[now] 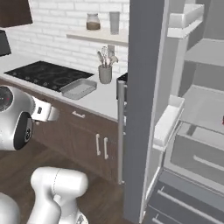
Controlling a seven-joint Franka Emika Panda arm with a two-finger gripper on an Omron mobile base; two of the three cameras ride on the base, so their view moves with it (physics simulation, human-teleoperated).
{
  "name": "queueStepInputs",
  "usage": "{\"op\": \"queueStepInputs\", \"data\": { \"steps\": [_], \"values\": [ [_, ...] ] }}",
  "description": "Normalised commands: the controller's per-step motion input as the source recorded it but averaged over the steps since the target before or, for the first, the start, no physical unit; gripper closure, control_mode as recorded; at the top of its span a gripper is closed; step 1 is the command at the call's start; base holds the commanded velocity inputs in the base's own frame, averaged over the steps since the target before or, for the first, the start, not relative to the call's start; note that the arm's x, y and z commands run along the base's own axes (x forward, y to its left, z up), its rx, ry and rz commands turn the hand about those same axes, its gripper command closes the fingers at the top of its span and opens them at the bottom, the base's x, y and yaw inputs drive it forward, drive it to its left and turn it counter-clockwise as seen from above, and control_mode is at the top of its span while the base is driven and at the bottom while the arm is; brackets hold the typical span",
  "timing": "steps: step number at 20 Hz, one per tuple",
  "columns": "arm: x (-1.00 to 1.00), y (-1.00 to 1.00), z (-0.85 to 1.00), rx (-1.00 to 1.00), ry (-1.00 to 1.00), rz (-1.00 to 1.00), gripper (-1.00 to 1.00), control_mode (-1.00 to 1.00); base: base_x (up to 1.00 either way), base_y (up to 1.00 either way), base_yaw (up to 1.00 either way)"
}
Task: Place one tomato and one steak in each tupperware on the nearby counter, to pack two identical lunches.
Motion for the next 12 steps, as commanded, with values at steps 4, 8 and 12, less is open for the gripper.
{"op": "queueStepInputs", "data": {
  "steps": [4, 8, 12],
  "values": [
    [0.0, 0.0, 0.0, 0.0, 0.0, 0.0, 1.0, 1.0, 0.98, 1.0, -0.48],
    [0.0, 0.0, 0.0, 0.0, 0.0, 0.0, 1.0, 1.0, 0.97, 0.78, -0.51],
    [0.0, 0.0, 0.0, 0.0, 0.0, 0.0, 1.0, 1.0, 0.89, 0.16, -0.53]
  ]
}}
